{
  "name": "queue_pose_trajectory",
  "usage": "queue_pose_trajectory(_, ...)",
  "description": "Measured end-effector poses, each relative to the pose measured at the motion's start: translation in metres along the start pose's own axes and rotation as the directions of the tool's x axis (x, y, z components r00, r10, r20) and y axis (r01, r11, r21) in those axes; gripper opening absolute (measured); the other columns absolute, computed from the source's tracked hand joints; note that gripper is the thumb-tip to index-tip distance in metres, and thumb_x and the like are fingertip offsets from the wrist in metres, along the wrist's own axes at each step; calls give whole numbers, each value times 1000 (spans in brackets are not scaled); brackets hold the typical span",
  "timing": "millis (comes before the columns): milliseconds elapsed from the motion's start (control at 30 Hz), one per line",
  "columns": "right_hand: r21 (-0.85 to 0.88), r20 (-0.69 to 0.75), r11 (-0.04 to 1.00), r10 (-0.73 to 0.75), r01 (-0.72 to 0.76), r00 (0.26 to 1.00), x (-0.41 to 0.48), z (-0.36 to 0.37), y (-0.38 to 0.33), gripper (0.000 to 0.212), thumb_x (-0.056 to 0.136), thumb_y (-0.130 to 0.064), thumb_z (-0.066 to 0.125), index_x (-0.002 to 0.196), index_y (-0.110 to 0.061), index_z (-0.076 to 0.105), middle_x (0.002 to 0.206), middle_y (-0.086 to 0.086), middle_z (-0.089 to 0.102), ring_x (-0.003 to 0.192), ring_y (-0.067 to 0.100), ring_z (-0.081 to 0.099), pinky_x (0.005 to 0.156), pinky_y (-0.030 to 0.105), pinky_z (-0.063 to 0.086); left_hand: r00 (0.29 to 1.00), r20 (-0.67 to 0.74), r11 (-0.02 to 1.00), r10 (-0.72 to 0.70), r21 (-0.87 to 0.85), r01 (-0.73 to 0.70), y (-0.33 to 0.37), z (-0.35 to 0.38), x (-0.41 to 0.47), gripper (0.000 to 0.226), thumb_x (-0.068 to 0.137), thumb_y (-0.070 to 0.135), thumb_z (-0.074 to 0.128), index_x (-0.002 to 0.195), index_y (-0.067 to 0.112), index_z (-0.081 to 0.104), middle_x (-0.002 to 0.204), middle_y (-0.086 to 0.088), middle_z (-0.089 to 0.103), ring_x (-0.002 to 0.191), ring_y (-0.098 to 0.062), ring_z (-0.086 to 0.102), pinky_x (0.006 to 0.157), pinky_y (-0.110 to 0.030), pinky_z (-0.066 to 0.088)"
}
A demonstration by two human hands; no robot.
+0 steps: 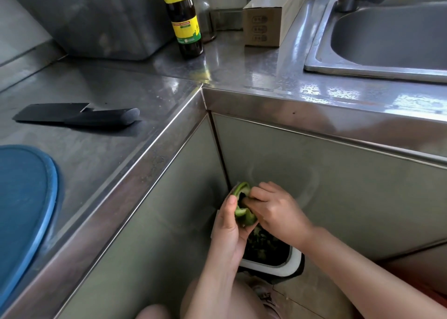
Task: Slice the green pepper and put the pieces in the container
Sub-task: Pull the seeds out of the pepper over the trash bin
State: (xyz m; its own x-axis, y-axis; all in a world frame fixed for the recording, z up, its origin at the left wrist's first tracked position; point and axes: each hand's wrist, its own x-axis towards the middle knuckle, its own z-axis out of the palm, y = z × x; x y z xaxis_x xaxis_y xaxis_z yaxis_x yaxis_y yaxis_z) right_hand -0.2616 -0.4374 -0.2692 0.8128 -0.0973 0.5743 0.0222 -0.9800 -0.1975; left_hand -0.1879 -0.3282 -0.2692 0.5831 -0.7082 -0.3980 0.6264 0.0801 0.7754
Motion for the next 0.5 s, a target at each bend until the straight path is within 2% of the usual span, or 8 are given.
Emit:
queue_pose_trajectory(133, 20, -123, 998, 60, -58, 991, -7, 1, -4, 12, 82, -5, 60, 79, -8, 71, 71, 2, 58, 62, 16, 46, 53, 28, 43, 999, -23, 999, 31, -14, -31, -4, 1, -3, 87, 49, 60, 80, 119, 12, 62, 118, -15, 65, 111, -27, 62, 77, -35, 55)
queue_pose_trajectory(233, 114, -168, 984, 154, -136, 974, -8, 2, -13, 16, 87, -13, 59, 80, -8, 73, 71, 4, 59, 61, 17, 51, 54, 28, 45, 1000, -17, 998, 15, -64, -16, -6, 1, -7, 73, 58, 53, 78, 115, 11, 64, 113, -14, 67, 105, -25, 64, 74, -34, 55)
queue_pose_trajectory(300, 222, -235, 929, 344, -295, 909, -5, -1, -8, 18, 85, -20, 62, 80, -9, 75, 71, 5, 61, 63, 15, 54, 58, 26, 44, 998, -40, 990, -38, -134, 32, -5, -3, -9, 51, 69, 42, 69, 107, 7, 64, 102, -15, 69, 91, -24, 68, 68, -35, 58)
queue_pose_trajectory(367, 343, -257, 813, 563, -471, 785, 0, -7, 13, 17, 80, -23, 67, 81, -10, 77, 72, 4, 64, 66, 10, 55, 61, 17, 43, 992, -103, 966, -69, -257, 40, -4, -11, -9, 49, 67, 43, 60, 101, 8, 63, 93, -13, 69, 78, -22, 69, 66, -38, 59)
queue_pose_trajectory(400, 371, -226, 784, 596, -498, 770, 2, -10, 22, 16, 78, -23, 69, 82, -10, 77, 73, 0, 64, 66, 8, 56, 62, 11, 41, 990, -126, 953, -64, -302, 23, -3, -14, -11, 53, 63, 45, 65, 102, 8, 63, 94, -13, 70, 78, -22, 69, 69, -39, 59)
queue_pose_trajectory(500, 393, -86, 808, 507, -439, 858, 4, -10, 30, 12, 73, -14, 77, 84, -10, 77, 75, -17, 55, 63, -6, 54, 62, 2, 36, 984, -169, 929, -49, -370, -17, 2, -18, -12, 91, 32, 49, 91, 108, 8, 63, 103, -15, 70, 89, -25, 70, 76, -41, 58)
